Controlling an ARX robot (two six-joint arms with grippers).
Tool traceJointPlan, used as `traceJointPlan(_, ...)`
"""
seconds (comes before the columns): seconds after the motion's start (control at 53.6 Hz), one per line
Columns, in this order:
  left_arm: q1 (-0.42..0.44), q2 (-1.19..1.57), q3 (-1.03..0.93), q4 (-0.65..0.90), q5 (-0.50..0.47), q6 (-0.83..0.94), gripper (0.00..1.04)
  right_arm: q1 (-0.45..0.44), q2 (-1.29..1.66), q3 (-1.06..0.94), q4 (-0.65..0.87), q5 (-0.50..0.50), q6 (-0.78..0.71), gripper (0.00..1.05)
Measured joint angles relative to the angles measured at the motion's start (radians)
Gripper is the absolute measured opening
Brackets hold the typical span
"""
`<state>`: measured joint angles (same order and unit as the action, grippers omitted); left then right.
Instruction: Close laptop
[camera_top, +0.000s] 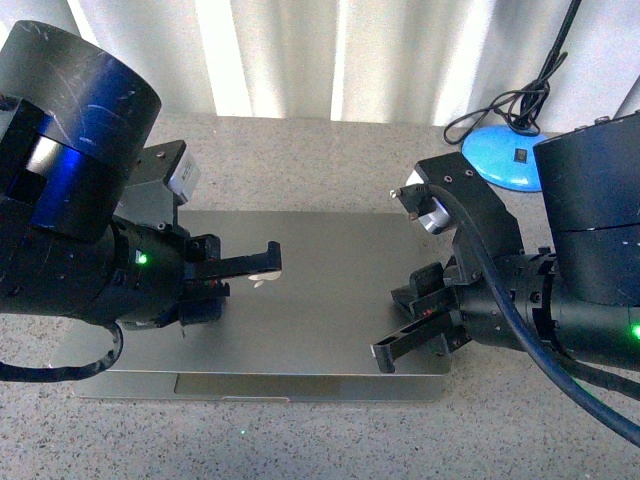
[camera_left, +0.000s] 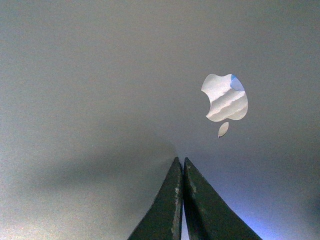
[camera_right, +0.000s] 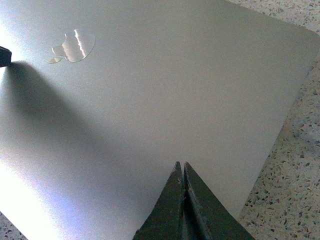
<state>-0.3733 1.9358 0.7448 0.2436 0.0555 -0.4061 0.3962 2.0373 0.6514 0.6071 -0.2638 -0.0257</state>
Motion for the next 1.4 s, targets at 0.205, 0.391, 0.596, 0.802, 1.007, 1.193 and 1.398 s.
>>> traceJointPlan(0.205,0.0,0.018,-0.001,0.015,0.006,-0.011,0.04,-0.001,0.007,0.0,0.006,-0.001,0.003,0.01)
traceJointPlan(0.391,0.0,0.029,-0.004,0.025,0.01,-0.014,0.04,-0.001,0.026,0.0,0.011,-0.001,0.005,0.01)
traceJointPlan(0.596,0.005,0.032,-0.005,0.025,0.016,-0.014,0.04,-0.001,0.042,0.0,0.023,-0.001,0.007,0.01)
traceJointPlan(0.802,0.01,0.032,-0.006,0.025,0.016,-0.014,0.04,-0.001,0.047,0.0,0.026,-0.002,0.008,0.01)
traceJointPlan(1.007,0.013,0.032,-0.013,0.025,0.016,-0.015,0.04,-0.001,0.052,-0.001,0.03,-0.004,0.008,0.01)
traceJointPlan(1.193,0.013,0.033,-0.018,0.029,0.016,-0.015,0.04,-0.001,0.063,-0.002,0.035,-0.004,0.009,0.01)
traceJointPlan(1.398,0.013,0.039,-0.026,0.047,0.019,-0.023,0.04,-0.001,0.068,-0.003,0.037,-0.004,0.009,0.01)
